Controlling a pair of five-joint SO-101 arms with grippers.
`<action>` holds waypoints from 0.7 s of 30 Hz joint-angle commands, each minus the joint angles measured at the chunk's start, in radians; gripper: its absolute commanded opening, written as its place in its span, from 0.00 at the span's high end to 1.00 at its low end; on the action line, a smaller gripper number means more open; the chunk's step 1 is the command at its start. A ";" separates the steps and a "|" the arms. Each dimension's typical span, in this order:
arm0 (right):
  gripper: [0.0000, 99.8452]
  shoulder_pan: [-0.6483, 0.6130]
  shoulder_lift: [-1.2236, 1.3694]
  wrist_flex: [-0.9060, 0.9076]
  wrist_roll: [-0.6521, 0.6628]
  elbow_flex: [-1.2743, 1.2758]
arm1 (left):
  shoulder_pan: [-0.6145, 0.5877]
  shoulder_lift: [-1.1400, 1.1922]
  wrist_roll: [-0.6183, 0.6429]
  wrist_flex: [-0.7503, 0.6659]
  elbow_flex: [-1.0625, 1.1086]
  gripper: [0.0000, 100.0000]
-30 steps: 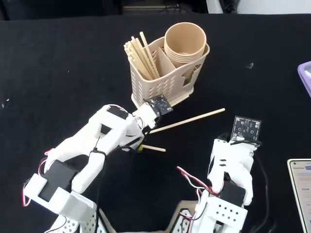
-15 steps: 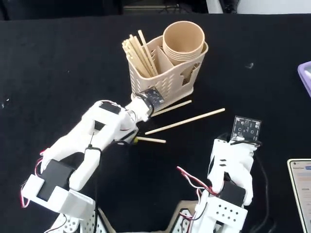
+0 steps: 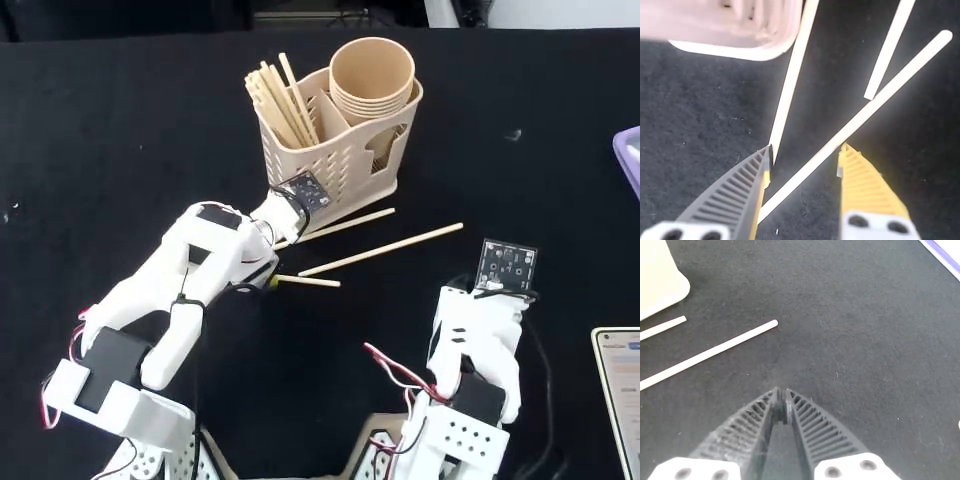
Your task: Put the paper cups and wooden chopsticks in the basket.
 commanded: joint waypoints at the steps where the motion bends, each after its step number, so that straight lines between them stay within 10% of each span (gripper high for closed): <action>1: 0.99 -0.012 -0.008 -0.025 0.006 0.001 | -0.021 -0.051 -0.008 0.014 -0.048 0.78; 21: 0.99 -0.012 -0.008 -0.025 0.006 0.001 | -0.028 -0.279 -0.008 0.175 -0.045 0.80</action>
